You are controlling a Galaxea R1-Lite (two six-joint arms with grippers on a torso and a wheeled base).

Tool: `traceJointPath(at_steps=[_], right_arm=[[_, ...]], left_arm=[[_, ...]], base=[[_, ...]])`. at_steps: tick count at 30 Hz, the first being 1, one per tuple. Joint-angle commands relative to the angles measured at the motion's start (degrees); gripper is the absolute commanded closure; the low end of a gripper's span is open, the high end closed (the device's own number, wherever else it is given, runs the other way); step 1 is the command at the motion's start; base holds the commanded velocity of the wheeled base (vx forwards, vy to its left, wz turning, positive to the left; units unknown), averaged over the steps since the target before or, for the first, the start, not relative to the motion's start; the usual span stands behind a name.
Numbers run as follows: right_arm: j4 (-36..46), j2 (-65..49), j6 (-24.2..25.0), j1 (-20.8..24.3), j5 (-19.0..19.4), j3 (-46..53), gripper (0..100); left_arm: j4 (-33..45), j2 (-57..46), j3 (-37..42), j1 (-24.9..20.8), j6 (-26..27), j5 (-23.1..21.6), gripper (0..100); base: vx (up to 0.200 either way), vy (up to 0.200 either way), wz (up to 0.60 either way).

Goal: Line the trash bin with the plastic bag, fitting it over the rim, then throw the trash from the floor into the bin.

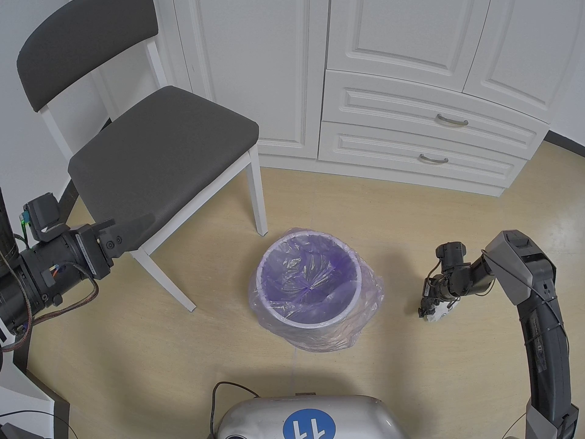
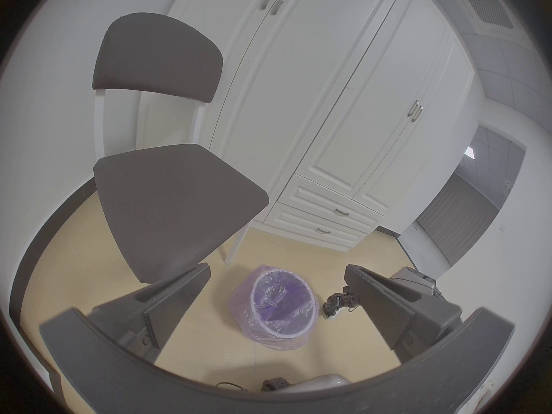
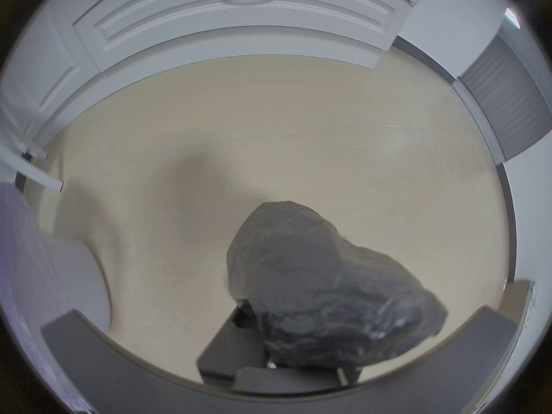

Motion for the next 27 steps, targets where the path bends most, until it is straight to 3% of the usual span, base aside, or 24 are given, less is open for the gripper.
traceJointPath(at_steps=[1, 4, 7, 8, 18, 27], right_arm=[[-6.4, -9.3, -4.5, -0.1, 2.0, 11.2, 100], [-9.0, -17.3, -5.8, 0.2, 3.3, 19.1, 100], [-9.0, -17.3, -5.8, 0.2, 3.3, 19.1, 100], [-13.0, -24.8, -9.0, 1.1, 3.8, 26.8, 100], [-30.1, -42.5, -23.2, 6.7, 4.2, 50.6, 100], [-40.0, -54.4, -28.9, 12.8, 4.0, 63.0, 100]], left_arm=[[0.0, -0.8, 0.1, 0.0, 0.1, 0.0, 0], [0.1, -1.5, 0.2, 0.0, 0.1, 0.0, 0], [0.1, -1.5, 0.2, 0.0, 0.1, 0.0, 0], [0.2, -2.6, 0.2, 0.0, 0.1, 0.0, 0], [0.6, -4.7, 0.0, -0.1, 0.4, 0.0, 0], [0.6, -5.5, 0.0, -0.2, 0.5, 0.0, 0]], base=[[0.000, 0.000, 0.00], [0.000, 0.000, 0.00], [0.000, 0.000, 0.00], [0.000, 0.000, 0.00], [0.000, 0.000, 0.00], [0.000, 0.000, 0.00]])
